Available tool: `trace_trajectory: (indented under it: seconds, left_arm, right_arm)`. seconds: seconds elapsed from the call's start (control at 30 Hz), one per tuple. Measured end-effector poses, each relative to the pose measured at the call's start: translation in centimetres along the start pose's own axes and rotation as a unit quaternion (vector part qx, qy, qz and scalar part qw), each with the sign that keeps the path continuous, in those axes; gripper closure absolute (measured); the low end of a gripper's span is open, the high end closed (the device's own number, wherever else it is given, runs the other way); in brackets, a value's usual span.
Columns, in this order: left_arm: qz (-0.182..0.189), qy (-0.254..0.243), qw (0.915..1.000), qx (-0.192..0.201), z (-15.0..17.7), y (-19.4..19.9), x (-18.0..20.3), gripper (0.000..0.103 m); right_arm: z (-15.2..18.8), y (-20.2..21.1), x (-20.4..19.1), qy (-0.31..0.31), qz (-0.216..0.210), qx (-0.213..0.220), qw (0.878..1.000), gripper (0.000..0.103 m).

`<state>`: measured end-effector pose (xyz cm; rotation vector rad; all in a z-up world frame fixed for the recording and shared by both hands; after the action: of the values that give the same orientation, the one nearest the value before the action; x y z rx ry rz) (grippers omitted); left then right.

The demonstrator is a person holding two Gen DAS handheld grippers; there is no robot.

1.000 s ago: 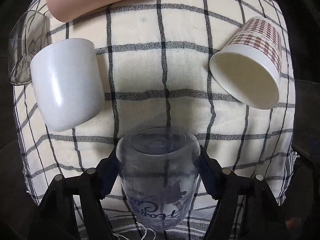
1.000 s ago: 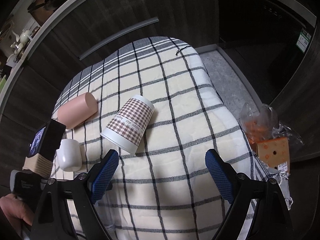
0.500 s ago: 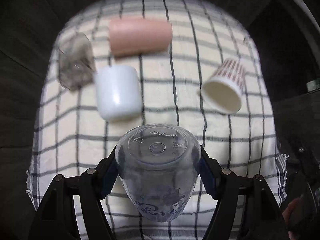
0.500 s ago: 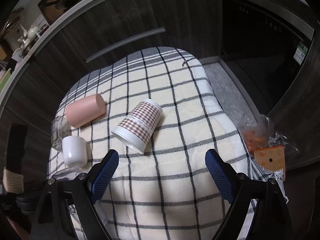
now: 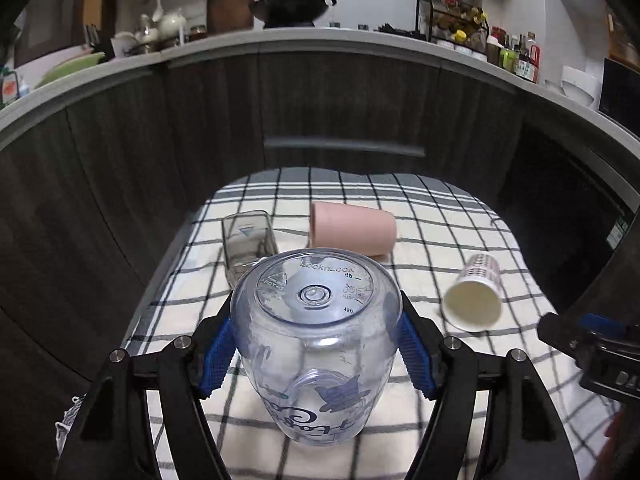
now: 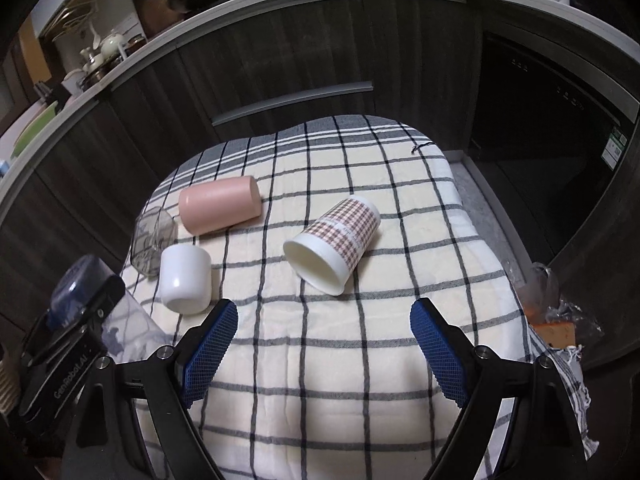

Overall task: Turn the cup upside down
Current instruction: 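Lower the inverted clear cup onto the cloth with the left gripper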

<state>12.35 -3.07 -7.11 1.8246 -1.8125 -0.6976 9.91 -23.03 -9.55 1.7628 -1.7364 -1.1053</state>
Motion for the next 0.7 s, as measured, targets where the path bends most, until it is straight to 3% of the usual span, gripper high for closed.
trace_trajectory:
  seconds: [0.27, 0.43, 0.7]
  left_arm:
    - [0.007, 0.016, 0.9987, 0.048, 1.8, -0.7, -0.7, 0.032]
    - [0.005, 0.015, 0.9995, 0.027, 3.6, -1.8, -0.5, 0.032]
    - [0.002, 0.007, 0.9995, 0.030, 4.2, -1.2, -0.1, 0.032]
  right_arm:
    - [1.8, -0.3, -1.1, 0.019, 0.004, -0.011, 1.000, 0.015]
    - [2.1, -0.5, -1.2, 0.022, 0.005, -0.019, 1.000, 0.015]
    - [2.2, -0.4, -1.0, 0.015, 0.004, -0.021, 1.000, 0.015]
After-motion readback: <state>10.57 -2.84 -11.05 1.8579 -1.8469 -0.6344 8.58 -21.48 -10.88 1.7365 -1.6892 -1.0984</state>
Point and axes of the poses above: each gripper's, at about its wrist camera, not at the fingertips, and y roughly against the way its jaws point, x to its right, z to its underside, the point moved 8 cm from there along -y, roughly the way its jaws point, and after that the axes turned 4 degrees about -z, right-handed, at the moved point
